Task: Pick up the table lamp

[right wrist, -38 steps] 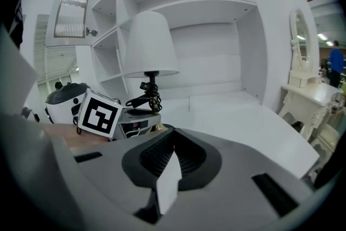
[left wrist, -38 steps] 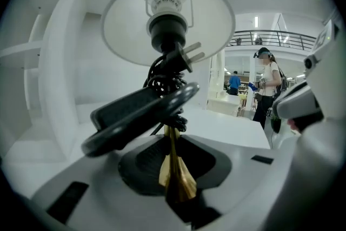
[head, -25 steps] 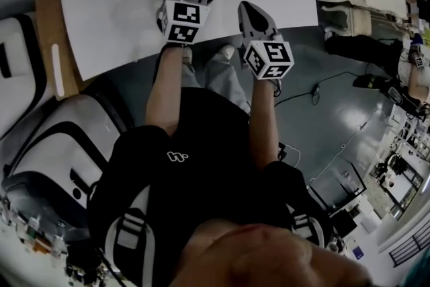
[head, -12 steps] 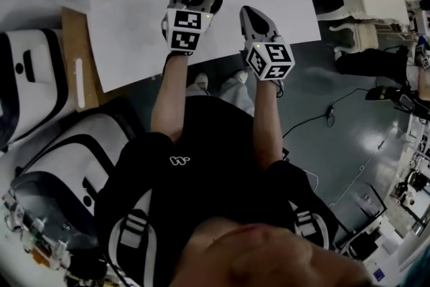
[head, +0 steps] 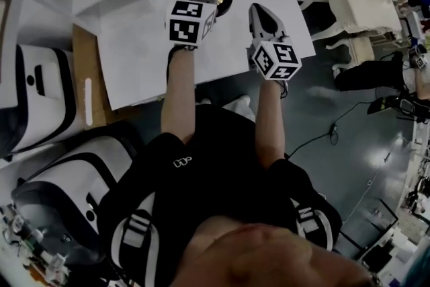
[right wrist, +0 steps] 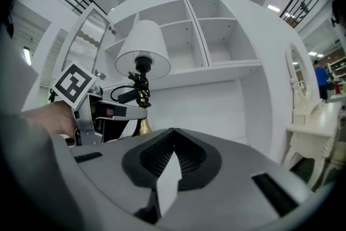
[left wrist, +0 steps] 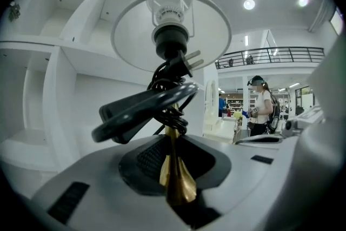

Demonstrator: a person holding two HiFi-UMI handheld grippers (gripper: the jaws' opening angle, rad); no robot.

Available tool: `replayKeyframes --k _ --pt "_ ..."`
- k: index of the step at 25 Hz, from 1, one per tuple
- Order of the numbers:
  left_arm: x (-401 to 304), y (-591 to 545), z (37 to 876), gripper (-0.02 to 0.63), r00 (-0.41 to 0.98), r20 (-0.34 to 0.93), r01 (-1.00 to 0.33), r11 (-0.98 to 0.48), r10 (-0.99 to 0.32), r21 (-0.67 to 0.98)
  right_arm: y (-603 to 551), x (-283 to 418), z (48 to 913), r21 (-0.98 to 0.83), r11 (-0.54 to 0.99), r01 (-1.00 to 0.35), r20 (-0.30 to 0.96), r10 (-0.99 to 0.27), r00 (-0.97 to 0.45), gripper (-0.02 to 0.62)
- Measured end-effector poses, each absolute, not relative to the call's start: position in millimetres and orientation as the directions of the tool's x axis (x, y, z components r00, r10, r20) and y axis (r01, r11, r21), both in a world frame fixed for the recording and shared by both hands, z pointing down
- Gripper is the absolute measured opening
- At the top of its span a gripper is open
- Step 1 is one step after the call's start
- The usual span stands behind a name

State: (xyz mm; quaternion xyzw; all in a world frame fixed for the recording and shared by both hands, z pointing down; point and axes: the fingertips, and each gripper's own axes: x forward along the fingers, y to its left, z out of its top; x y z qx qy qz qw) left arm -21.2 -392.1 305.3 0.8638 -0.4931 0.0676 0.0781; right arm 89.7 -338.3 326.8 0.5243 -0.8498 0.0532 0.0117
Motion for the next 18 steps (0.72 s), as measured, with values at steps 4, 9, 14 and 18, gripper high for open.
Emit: replayKeyframes --k 4,9,14,18 --pt "-11 -383 286 0.091 0.528 0.173 -0.849 -0.522 -0.831 0.085 -339 87 298 -0.051 0.444 -0.895 0.010 -0.895 -0.445 0.018" --pt "-1 -373 285 0.089 0.556 0.171 -0.831 -0.551 -0.813 0.083 -340 86 282 -0.038 0.440 -0.897 -0.006 -0.898 -0.441 0.018" --pt "13 -369 292 0.089 0.573 0.190 -0.818 -0.570 -0.797 0.076 -341 94 283 -0.045 0.433 -0.900 0.000 -0.901 -0.434 0.018" --pt "18 -367 295 0.089 0.589 0.183 -0.807 -0.584 -0.787 0.085 -339 98 285 -0.047 0.429 -0.902 -0.001 -0.903 -0.429 0.018"
